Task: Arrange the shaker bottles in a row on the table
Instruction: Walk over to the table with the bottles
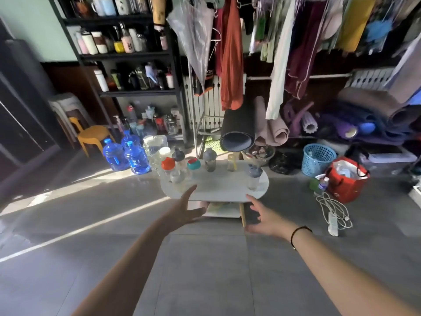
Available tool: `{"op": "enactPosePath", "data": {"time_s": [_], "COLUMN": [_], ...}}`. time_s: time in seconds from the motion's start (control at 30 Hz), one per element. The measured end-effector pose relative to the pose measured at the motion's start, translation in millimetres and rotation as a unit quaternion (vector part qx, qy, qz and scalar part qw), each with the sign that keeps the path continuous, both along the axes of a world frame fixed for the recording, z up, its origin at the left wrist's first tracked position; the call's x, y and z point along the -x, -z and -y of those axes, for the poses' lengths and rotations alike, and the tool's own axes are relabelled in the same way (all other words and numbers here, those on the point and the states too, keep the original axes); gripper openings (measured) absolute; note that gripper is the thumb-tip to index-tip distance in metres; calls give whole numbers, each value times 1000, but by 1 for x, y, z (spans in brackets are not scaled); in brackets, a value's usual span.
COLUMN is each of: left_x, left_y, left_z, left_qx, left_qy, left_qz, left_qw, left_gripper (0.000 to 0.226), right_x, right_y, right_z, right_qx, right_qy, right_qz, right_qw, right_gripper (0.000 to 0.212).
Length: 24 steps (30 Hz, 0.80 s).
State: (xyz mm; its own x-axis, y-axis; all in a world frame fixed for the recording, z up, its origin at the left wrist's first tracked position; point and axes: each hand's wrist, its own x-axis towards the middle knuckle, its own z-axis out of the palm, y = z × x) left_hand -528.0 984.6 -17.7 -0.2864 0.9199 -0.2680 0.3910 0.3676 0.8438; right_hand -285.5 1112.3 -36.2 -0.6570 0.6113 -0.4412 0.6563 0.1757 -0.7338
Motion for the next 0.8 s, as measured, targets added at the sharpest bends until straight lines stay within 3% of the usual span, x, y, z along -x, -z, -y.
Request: {"op": "enactPosePath", "data": {"time_s": [0.13, 0.3, 0.37, 0.5, 0.6, 0.8], "left_x": [32, 68, 77, 107, 122, 164], "left_y": [14, 53, 73, 138, 170, 201], "left_z": [-72, -157, -186, -239, -274, -347], "left_qx": [11, 36, 46, 96, 161, 181], "left_qy": [-58, -105, -137, -143, -86, -33], "left_qz": [23, 57, 56, 73, 20, -38], "left_qw": [998, 992, 988, 982, 983, 982], "left_gripper": [65, 34, 28, 51, 64, 51], "right_x": [34, 78, 96, 122, 138, 186], "right_y": [10, 50, 68, 109, 140, 180], "right_z": [-63, -155, -192, -256, -294, -353], "right_qx": [-15, -18, -14, -20, -15, -10], "right_qy": [36, 85, 77, -14, -51, -66], "right_qz": [-13, -42, -26, 69, 139, 159], "right_qw": [999, 995, 997, 997, 989, 985], "right_gripper": [80, 32, 22, 31, 40, 43]}}
